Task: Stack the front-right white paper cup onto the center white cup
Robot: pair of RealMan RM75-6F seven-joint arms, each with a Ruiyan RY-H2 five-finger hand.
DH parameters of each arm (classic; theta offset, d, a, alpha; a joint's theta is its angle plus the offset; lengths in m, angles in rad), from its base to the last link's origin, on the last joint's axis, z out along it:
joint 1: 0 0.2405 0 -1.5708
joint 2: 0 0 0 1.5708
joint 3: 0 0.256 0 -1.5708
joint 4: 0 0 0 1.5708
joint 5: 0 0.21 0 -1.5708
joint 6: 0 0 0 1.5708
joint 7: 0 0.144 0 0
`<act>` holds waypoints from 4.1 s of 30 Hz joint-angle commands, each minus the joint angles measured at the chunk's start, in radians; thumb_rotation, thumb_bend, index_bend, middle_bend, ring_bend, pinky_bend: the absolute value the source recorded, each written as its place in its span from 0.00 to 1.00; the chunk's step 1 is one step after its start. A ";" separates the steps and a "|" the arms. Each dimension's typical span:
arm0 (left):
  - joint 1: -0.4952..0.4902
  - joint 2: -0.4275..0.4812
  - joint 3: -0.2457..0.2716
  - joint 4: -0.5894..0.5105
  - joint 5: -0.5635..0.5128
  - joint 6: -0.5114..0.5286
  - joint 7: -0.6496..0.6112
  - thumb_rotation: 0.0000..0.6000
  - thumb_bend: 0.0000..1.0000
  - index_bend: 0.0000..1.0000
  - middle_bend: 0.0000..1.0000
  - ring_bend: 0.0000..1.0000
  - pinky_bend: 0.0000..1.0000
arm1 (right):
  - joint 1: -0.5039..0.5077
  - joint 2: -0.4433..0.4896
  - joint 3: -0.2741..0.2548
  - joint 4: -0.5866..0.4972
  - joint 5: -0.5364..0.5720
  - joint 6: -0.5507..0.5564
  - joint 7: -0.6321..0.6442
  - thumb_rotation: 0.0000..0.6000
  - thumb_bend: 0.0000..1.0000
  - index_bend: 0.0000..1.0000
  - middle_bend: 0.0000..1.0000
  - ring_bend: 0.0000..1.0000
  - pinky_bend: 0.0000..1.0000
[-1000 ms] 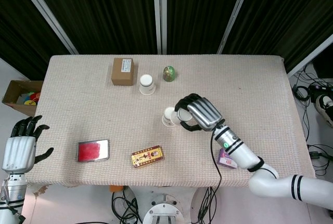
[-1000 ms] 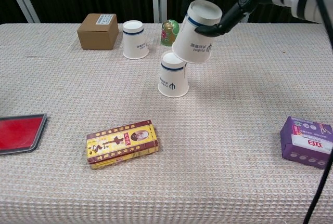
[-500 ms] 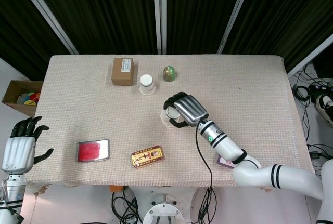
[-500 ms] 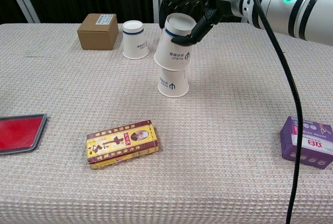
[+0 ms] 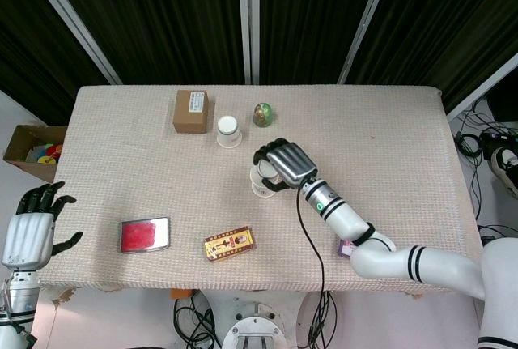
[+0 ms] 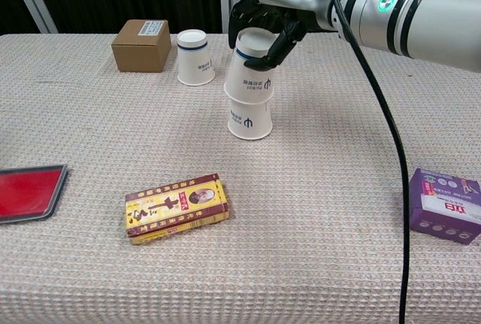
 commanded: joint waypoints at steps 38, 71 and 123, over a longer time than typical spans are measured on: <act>0.118 0.025 0.036 0.016 -0.036 0.082 -0.076 1.00 0.12 0.35 0.16 0.12 0.16 | 0.548 -0.366 -0.087 0.806 0.521 -0.354 -0.251 1.00 0.19 0.08 0.16 0.05 0.14; 0.152 0.045 0.034 0.019 -0.043 0.072 -0.164 1.00 0.12 0.35 0.16 0.12 0.16 | 0.575 -0.582 0.030 1.225 0.188 -0.427 0.002 1.00 0.23 0.16 0.15 0.07 0.15; 0.096 0.025 0.012 -0.006 0.033 0.040 -0.128 1.00 0.12 0.35 0.16 0.12 0.16 | 0.115 0.448 -0.070 -0.244 0.116 -0.101 -0.054 1.00 0.36 0.52 0.45 0.25 0.24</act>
